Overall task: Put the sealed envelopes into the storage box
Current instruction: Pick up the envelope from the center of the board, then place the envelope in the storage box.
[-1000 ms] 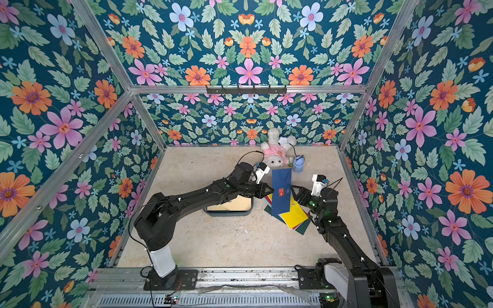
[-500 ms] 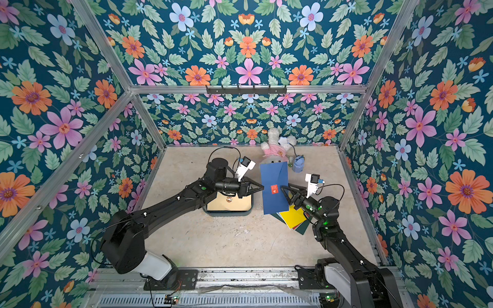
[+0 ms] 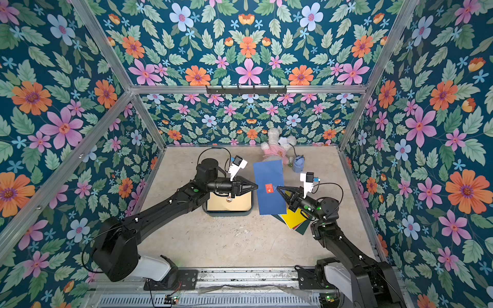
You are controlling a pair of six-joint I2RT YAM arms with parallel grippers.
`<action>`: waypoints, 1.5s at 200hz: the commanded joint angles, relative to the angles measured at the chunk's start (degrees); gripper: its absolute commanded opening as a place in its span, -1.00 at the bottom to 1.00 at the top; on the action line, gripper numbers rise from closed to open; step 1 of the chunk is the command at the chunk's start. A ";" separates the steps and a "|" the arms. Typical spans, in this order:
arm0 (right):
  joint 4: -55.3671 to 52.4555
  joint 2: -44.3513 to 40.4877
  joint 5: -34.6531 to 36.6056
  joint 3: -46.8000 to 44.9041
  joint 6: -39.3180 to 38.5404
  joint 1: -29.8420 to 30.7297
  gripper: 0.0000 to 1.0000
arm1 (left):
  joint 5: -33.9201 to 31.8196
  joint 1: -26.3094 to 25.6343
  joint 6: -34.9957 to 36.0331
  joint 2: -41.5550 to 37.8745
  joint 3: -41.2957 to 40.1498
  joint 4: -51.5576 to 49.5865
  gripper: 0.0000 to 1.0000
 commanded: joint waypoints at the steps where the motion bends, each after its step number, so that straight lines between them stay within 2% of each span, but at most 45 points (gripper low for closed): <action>1: -1.93 -1.21 -3.25 1.79 -3.80 0.52 -1.00 | -6.98 1.76 -0.64 -2.04 0.00 -2.68 -0.25; 9: -7.90 -2.11 -2.34 3.54 -7.74 0.91 -1.00 | -13.83 2.55 -0.44 -3.75 -0.02 -6.54 0.14; 20: -19.08 -3.11 0.10 7.24 -15.48 2.27 -1.00 | -28.01 2.81 0.33 -6.59 0.04 -13.81 0.45; 41: -36.68 -1.18 5.09 15.80 -30.11 7.20 -1.00 | -52.15 4.05 -1.11 -11.76 -2.80 -22.48 0.64; 57: -48.06 3.62 6.62 23.97 -38.85 10.12 -1.00 | -58.86 7.35 -3.11 -14.94 -5.08 -27.61 0.65; 75: -62.42 10.73 8.99 35.13 -49.19 13.52 -1.00 | -60.99 10.19 -3.64 -18.87 -7.25 -31.48 0.67; 98: -79.01 20.71 18.12 49.30 -64.92 18.98 -1.00 | -62.71 10.83 -3.11 -24.70 -9.72 -34.23 0.73; 130: -94.51 34.72 15.66 67.54 -75.87 20.33 -1.00 | -65.01 10.91 -4.06 -30.16 -11.56 -38.84 0.74; 159: -110.11 48.28 18.13 83.46 -85.38 22.97 -1.00 | -69.16 10.93 -4.58 -33.34 -11.92 -44.74 0.73; 218: -116.20 60.23 20.70 95.40 -89.24 26.56 -1.00 | -69.73 10.91 -3.38 -38.50 -13.10 -46.45 0.73; 245: -116.60 62.78 20.55 97.55 -90.14 28.02 -1.00 | -69.84 10.91 -2.71 -37.87 -12.69 -46.45 0.73; 274: -116.48 64.39 23.47 98.68 -90.38 28.99 -1.00 | -70.70 10.96 -2.41 -37.37 -12.12 -46.63 0.73; 300: -116.26 64.19 21.30 99.49 -90.44 29.32 -1.00 | -70.72 10.92 -2.37 -37.55 -12.18 -46.54 0.73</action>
